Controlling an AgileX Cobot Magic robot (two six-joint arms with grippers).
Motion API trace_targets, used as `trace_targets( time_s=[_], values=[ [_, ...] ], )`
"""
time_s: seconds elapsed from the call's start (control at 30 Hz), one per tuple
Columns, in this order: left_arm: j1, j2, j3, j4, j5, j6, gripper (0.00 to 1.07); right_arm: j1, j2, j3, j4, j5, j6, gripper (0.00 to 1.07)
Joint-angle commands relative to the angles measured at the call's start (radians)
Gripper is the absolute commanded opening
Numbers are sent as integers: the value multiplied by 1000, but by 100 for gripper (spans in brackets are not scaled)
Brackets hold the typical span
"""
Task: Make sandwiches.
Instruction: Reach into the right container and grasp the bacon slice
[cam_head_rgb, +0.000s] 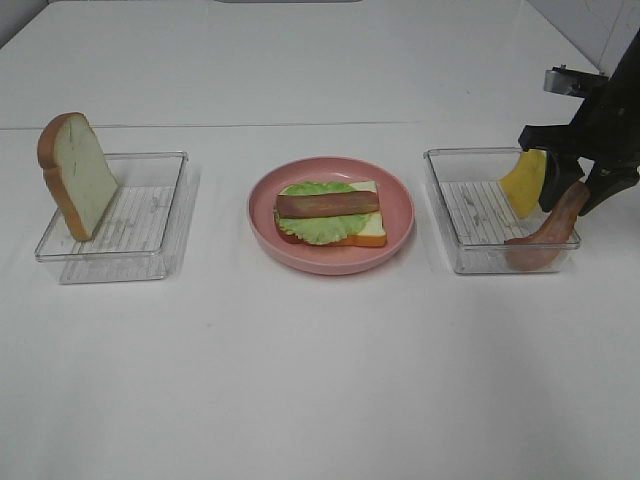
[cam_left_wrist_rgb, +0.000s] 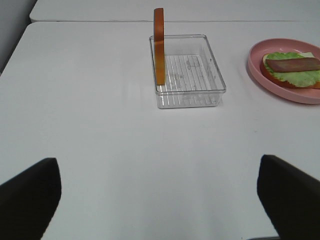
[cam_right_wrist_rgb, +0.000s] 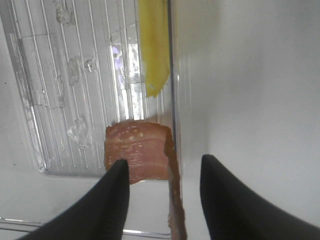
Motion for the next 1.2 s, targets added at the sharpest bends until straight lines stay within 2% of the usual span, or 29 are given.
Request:
trace_targets(
  time_s=[0.03, 0.53, 0.63, 0.7, 0.73, 0.77, 0.9, 0.97, 1.0, 1.03, 1.2],
  values=[
    [-1, -21, 6, -5, -13, -5, 102, -3, 0, 6, -5, 13, 0, 44],
    [-1, -21, 6, -5, -13, -5, 102, -3, 0, 4, -25, 30, 0, 44],
    [-1, -21, 6, -5, -13, -5, 102, -3, 0, 4, -25, 30, 0, 39],
    [-1, -21, 6, -5, -13, -5, 102, -3, 0, 4, -25, 30, 0, 29],
    [-1, -21, 6, -5, -13, -5, 102, -3, 0, 4, -25, 30, 0, 29],
    [-1, -21, 6, -5, -13, -5, 102, -3, 0, 4, -25, 30, 0, 23],
    [-1, -21, 6, -5, -13, -5, 102, -3, 0, 4, -25, 30, 0, 15],
    [-1, -21, 6, -5, -13, -5, 102, -3, 0, 4, -25, 34, 0, 7],
    [-1, -21, 6, -5, -13, -5, 102, -3, 0, 4, -25, 34, 0, 7],
    [-1, -21, 6, -5, -13, -5, 102, -3, 0, 4, -25, 45, -1, 0],
    [-1, -21, 6, -5, -13, -5, 102, -3, 0, 4, -25, 46, -2, 0]
  ],
)
